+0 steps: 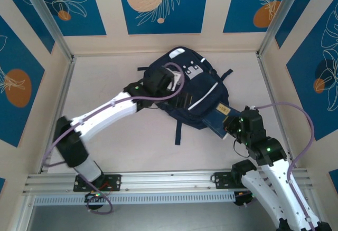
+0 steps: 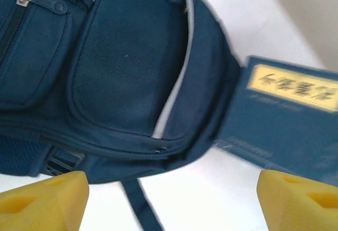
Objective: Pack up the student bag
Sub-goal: Open the student bag at the top-center of the table.
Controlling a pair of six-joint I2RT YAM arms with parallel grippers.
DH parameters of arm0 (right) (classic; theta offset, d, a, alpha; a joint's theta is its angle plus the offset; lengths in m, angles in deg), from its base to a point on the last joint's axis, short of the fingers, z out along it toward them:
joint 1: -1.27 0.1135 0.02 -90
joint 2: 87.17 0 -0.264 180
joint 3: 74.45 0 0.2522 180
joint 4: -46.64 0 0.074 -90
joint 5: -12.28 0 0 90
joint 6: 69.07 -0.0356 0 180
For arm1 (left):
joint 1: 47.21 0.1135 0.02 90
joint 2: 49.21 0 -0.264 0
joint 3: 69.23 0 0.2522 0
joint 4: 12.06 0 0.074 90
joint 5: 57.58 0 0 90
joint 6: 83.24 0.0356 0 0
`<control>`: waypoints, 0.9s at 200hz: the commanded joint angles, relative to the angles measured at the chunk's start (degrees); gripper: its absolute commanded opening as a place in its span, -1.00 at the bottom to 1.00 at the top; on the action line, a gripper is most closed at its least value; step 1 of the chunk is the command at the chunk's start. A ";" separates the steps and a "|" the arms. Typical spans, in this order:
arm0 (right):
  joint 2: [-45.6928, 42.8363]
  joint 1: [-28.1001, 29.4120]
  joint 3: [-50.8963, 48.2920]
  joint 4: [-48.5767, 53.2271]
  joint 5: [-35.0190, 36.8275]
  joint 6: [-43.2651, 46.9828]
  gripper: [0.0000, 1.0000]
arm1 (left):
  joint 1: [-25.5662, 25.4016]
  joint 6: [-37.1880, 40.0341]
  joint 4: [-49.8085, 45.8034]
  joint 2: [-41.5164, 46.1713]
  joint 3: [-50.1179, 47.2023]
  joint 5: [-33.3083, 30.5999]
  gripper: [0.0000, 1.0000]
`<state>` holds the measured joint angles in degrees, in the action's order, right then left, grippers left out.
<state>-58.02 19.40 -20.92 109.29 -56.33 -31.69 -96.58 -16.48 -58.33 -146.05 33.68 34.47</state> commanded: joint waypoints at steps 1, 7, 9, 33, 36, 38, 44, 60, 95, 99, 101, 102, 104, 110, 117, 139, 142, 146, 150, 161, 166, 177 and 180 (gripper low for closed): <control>-0.94 -0.30 2.45 6.11 12.94 0.13 -1.00 | -1.94 10.64 -9.66 -8.90 10.27 -5.00 0.67; -0.99 -0.38 2.06 6.18 13.48 -0.13 -1.00 | -2.34 11.60 -10.67 -11.81 13.49 -5.69 0.67; -1.01 -0.38 1.87 5.93 13.43 0.04 -1.00 | -2.50 11.87 -11.00 -12.79 14.74 -5.90 0.67; -2.37 -0.50 -1.25 2.11 10.86 1.29 -1.00 | -3.23 13.67 -14.96 -23.74 28.89 -7.06 0.69; -2.63 -0.55 -1.65 1.63 10.48 1.41 -1.00 | -3.35 13.87 -15.37 -25.14 30.73 -7.01 0.69; -2.74 -0.48 -1.94 1.25 10.29 1.45 -1.00 | -3.39 13.98 -15.69 -26.01 31.79 -6.98 0.69; -3.13 -0.55 -2.55 0.61 10.08 1.47 -1.00 | -3.45 14.26 -16.38 -28.49 35.22 -6.53 0.69; -3.66 -0.74 -3.79 -0.32 9.90 0.72 -1.00 | -3.50 14.29 -17.41 -34.52 42.45 -5.34 0.69; -3.83 -1.18 -4.39 -0.94 9.21 0.11 -1.00 | -4.74 15.27 -17.81 -42.77 50.46 -6.55 0.69; -3.96 -1.23 -4.43 -0.89 9.20 0.07 -1.00 | -5.10 15.61 -17.41 -43.13 50.43 -7.73 0.70; -4.02 -1.31 -4.50 -0.89 9.24 0.04 -1.00 | -5.25 15.84 -17.23 -43.27 50.43 -8.28 0.70; -4.01 -1.33 -4.51 -0.89 9.26 -0.04 -1.00 | -5.32 15.85 -17.10 -43.35 50.43 -8.54 0.71; -4.03 -1.27 -4.54 -0.83 9.28 -0.09 -1.00 | -5.55 16.04 -16.89 -43.53 50.43 -9.34 0.72; -4.23 -1.33 -4.90 -0.90 9.37 -0.31 -1.00 | -6.12 16.55 -16.38 -44.06 50.52 -11.31 0.74; -4.50 -1.48 -5.31 -1.16 9.50 -0.34 -1.00 | -6.81 17.46 -15.83 -44.61 50.55 -13.21 0.78; -5.41 -1.87 -6.70 -1.83 8.78 -1.27 -1.00 | -8.69 20.10 -14.88 -46.62 51.10 -18.69 0.85; -5.49 -2.06 -6.86 -1.99 8.51 -1.45 -1.00 | -8.92 20.34 -14.80 -46.94 51.13 -19.33 0.86; -5.65 -2.14 -7.11 -2.28 8.06 -1.64 -1.00 | -9.14 20.42 -14.70 -47.37 51.32 -20.16 0.86; -5.83 -2.20 -7.34 -2.64 7.57 -1.79 -1.00 | -9.27 20.44 -14.69 -47.82 51.53 -21.00 0.85; -6.16 -2.58 -7.85 -3.33 6.34 -2.22 -1.00 | -9.52 20.15 -14.94 -49.12 52.27 -22.43 0.86; -6.28 -2.83 -8.02 -3.64 5.87 -2.37 -1.00 | -9.52 19.87 -15.09 -49.67 52.51 -22.91 0.84; -6.47 -3.21 -8.24 -4.00 5.14 -2.62 -1.00 | -9.52 19.39 -15.36 -50.69 53.06 -23.55 0.80; -6.54 -3.31 -8.22 -4.13 5.03 -2.60 -1.00 | -9.47 19.30 -15.37 -50.99 53.14 -23.45 0.78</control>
<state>-63.55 16.89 -28.46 107.23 -50.06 -32.89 -105.95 1.92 -73.17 -194.53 84.08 15.65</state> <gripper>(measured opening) 0.136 0.914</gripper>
